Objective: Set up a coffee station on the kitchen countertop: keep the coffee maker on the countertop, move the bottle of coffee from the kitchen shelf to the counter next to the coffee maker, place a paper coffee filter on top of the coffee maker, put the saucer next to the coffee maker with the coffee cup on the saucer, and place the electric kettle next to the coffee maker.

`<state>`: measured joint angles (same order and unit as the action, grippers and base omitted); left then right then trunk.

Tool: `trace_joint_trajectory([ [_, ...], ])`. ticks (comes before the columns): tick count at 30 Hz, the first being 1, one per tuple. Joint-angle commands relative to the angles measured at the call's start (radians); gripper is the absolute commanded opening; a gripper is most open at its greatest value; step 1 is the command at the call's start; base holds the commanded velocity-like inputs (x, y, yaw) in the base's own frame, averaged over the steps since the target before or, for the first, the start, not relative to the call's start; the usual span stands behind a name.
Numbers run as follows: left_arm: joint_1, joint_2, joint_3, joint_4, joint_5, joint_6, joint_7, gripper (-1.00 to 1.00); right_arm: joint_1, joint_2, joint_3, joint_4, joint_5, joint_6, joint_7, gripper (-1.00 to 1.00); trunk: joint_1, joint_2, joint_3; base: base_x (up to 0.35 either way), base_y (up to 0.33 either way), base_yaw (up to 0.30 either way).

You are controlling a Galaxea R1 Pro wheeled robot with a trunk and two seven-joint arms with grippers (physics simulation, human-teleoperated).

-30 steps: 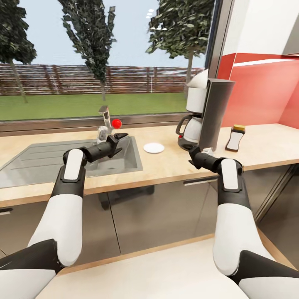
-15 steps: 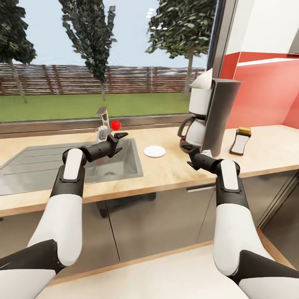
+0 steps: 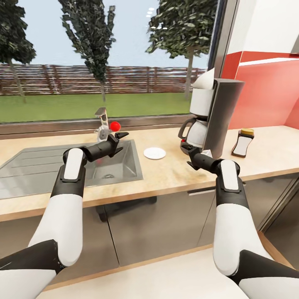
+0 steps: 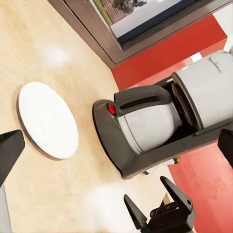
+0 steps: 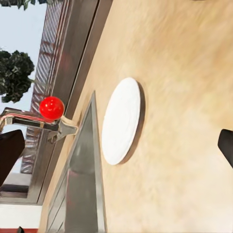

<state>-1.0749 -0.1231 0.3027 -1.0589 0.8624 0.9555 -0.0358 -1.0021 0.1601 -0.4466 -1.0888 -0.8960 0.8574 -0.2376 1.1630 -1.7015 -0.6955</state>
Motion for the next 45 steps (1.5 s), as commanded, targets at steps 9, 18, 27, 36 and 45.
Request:
trace_joint_trajectory([
  [9,-0.001,-0.037,0.000,-0.029,-0.004,0.006,-0.004,1.00,0.000,-0.003,-0.002,-0.003,-0.079,0.012,-0.011,1.00,0.000,-0.001,-0.001,0.093,0.000,0.000],
  [18,-0.001,-0.051,0.000,-0.031,-0.004,0.006,-0.004,1.00,0.000,-0.001,-0.001,-0.004,-0.085,0.012,-0.011,1.00,0.000,-0.001,-0.001,0.011,0.000,0.000],
  [27,-0.002,-0.051,0.000,-0.032,-0.004,0.006,-0.005,1.00,0.002,-0.001,0.008,0.000,-0.086,0.012,-0.011,1.00,0.000,-0.001,-0.001,0.054,-0.031,0.000],
  [36,-0.002,-0.051,0.000,-0.032,-0.004,0.006,-0.006,1.00,0.002,-0.001,0.025,0.001,-0.086,0.012,-0.011,1.00,0.000,-0.001,-0.001,0.011,-0.007,0.000],
  [45,-0.001,-0.051,0.000,-0.031,-0.003,0.006,-0.006,1.00,0.002,-0.003,0.025,0.000,-0.084,0.012,-0.010,1.00,0.000,-0.001,-0.001,0.043,-0.017,0.000],
])
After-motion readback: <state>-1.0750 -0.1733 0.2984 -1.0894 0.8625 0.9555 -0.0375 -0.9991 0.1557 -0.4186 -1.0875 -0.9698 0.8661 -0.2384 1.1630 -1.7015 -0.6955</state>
